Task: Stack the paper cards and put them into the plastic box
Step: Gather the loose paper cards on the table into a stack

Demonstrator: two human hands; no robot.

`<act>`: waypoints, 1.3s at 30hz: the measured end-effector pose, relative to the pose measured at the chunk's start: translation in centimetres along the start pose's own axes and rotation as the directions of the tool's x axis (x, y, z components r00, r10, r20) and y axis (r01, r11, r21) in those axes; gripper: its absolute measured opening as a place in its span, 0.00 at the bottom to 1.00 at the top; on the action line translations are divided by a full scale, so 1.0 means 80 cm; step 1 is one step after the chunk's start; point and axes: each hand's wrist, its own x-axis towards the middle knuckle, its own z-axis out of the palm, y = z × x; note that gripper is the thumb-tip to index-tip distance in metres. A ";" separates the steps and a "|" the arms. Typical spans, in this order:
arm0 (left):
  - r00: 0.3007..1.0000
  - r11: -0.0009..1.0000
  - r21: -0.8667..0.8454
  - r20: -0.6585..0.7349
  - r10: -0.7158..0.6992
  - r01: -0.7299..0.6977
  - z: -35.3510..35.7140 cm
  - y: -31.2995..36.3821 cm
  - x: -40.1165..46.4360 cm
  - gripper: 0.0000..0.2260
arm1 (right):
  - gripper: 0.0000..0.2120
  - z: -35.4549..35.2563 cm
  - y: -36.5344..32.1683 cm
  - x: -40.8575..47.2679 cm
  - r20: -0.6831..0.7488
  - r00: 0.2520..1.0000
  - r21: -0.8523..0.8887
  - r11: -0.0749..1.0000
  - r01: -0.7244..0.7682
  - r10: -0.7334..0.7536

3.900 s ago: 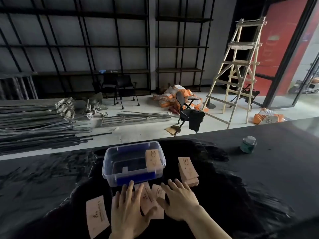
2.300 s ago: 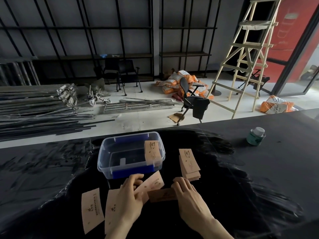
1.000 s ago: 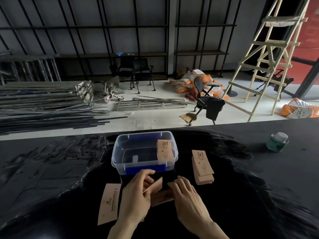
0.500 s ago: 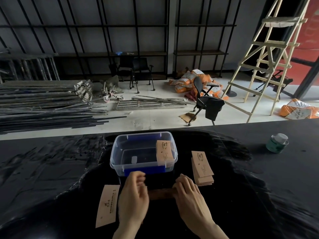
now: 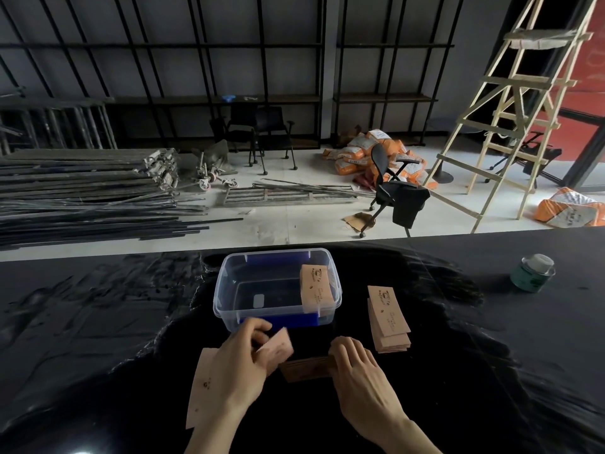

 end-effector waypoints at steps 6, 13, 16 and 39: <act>0.957 0.976 -0.098 0.196 0.212 -0.196 0.038 0.019 0.007 0.16 | 0.31 0.004 -0.022 0.008 -0.004 0.995 0.107 0.989 -0.101 0.103; 0.980 0.955 -0.256 -0.168 0.107 -0.148 0.047 0.002 0.002 0.08 | 0.29 0.011 -0.020 0.020 0.036 0.999 -0.037 0.999 -0.029 0.030; 0.926 0.992 0.065 -0.370 -0.078 0.109 0.018 -0.035 -0.003 0.14 | 0.23 0.011 -0.023 0.026 0.019 1.000 -0.026 1.000 0.007 -0.007; 0.979 0.980 -0.170 0.159 0.126 -0.099 -0.006 -0.019 -0.003 0.15 | 0.34 0.035 -0.069 0.053 0.018 0.996 0.124 0.989 0.081 -0.084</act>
